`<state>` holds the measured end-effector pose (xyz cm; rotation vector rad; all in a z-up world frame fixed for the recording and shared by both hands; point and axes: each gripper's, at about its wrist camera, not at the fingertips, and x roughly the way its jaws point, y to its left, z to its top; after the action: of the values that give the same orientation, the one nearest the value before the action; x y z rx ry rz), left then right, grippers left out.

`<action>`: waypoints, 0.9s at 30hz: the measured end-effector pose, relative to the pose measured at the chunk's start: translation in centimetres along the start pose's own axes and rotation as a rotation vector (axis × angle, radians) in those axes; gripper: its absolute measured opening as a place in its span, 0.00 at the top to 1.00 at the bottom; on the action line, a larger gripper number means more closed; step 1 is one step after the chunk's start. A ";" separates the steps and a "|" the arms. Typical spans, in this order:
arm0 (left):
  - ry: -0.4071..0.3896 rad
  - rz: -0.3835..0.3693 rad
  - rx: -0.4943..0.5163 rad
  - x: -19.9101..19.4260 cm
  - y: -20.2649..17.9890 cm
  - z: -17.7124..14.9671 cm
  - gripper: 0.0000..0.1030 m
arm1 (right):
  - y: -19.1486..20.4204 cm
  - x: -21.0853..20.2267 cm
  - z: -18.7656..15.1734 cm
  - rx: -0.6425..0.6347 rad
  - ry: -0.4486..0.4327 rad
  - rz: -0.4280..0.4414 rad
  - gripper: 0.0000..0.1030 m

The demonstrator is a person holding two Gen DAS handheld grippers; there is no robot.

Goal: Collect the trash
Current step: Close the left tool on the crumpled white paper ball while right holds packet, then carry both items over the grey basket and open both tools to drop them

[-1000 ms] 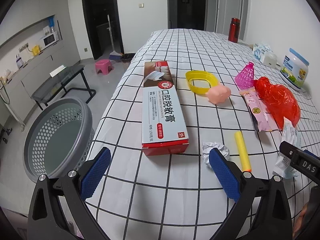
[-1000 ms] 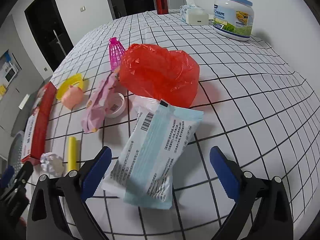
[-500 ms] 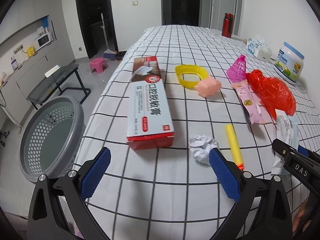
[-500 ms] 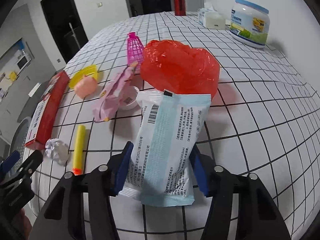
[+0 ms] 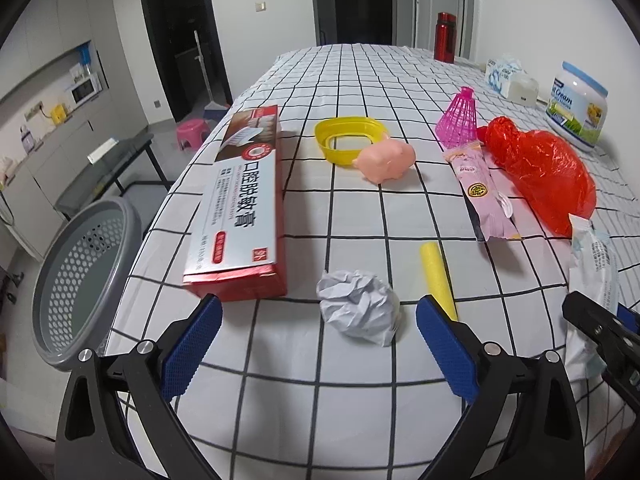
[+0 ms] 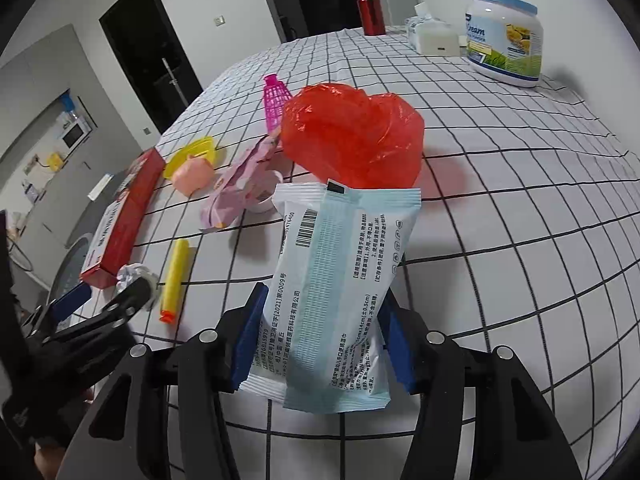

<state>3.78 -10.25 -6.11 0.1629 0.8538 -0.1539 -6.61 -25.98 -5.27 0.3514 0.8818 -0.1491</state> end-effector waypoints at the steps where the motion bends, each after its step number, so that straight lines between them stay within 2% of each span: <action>1: 0.003 0.002 0.003 0.2 -0.2 0.1 0.16 | 0.1 0.0 0.0 -0.004 -0.001 0.006 0.48; 6: 0.035 -0.003 0.002 0.9 -0.4 0.4 0.30 | 0.0 0.0 0.0 -0.004 0.001 0.033 0.48; 8: 0.042 -0.023 0.003 1.1 -0.6 0.4 0.41 | -0.1 0.0 0.0 0.001 0.002 0.040 0.48; 10: 0.037 -0.043 0.010 0.8 -0.8 0.4 0.60 | 0.0 0.0 -0.1 0.002 0.001 0.043 0.48; 11: 0.036 -0.055 0.011 0.7 -0.8 0.3 0.64 | 0.0 -0.1 -0.1 0.001 0.000 0.043 0.48; 20: -0.012 -0.088 -0.012 -1.8 0.9 -0.2 0.66 | 0.9 -0.8 -0.5 -0.019 -0.009 0.029 0.48; 27: -0.100 -0.034 -0.071 -5.4 5.7 -0.5 0.66 | 5.0 -3.0 -0.6 -0.098 -0.040 0.050 0.48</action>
<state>1.02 -4.16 -1.86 0.0740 0.7610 -0.1619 -7.58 -21.13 -2.03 0.2781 0.8370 -0.0664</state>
